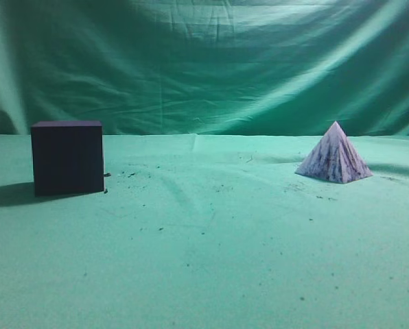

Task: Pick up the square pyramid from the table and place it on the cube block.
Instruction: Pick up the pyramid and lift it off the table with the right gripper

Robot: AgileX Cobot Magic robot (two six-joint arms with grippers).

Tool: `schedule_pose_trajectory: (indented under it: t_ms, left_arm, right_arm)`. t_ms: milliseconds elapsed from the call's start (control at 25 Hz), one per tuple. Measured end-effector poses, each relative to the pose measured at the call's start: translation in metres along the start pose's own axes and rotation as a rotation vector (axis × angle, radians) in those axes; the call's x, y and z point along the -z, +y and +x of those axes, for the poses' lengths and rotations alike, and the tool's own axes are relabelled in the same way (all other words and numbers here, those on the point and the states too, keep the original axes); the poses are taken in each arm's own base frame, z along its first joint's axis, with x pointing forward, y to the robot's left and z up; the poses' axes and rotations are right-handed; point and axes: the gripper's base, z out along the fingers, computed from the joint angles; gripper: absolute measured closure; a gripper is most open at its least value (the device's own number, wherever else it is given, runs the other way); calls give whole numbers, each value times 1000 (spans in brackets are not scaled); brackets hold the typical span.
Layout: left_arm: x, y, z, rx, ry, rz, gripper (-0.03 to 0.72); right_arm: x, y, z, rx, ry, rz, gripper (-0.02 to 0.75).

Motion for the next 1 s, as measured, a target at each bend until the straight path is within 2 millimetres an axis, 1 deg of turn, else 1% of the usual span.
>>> schedule_pose_trajectory:
  t_ms: [160, 280, 400, 480, 560, 640, 680, 720, 760, 840, 1000]
  left_arm:
    - [0, 0, 0, 0, 0, 0, 688]
    - [0, 0, 0, 0, 0, 0, 688]
    - [0, 0, 0, 0, 0, 0, 688]
    - [0, 0, 0, 0, 0, 0, 688]
    - [0, 0, 0, 0, 0, 0, 688]
    - [0, 0, 0, 0, 0, 0, 688]
    - [0, 0, 0, 0, 0, 0, 688]
    - [0, 0, 0, 0, 0, 0, 688]
    - [0, 0, 0, 0, 0, 0, 688]
    - [0, 0, 0, 0, 0, 0, 688]
    - [0, 0, 0, 0, 0, 0, 688]
  right_arm:
    - [-26, 1, -5, -9, 230, 29, 738]
    - [-41, 6, -13, 89, 354, 4, 738]
    - [-57, 23, -29, 230, 485, -100, 738]
    - [-71, 42, -34, 319, 566, -191, 738]
    - [-89, 59, -32, 407, 635, -243, 738]
    - [-107, 73, -29, 486, 686, -259, 738]
    - [-118, 80, -24, 506, 723, -262, 738]
    - [-130, 86, -20, 516, 755, -263, 682]
    - [-141, 91, -17, 512, 790, -258, 682]
    - [-162, 98, -11, 488, 859, -234, 533]
    - [-200, 107, -2, 424, 992, -159, 184]
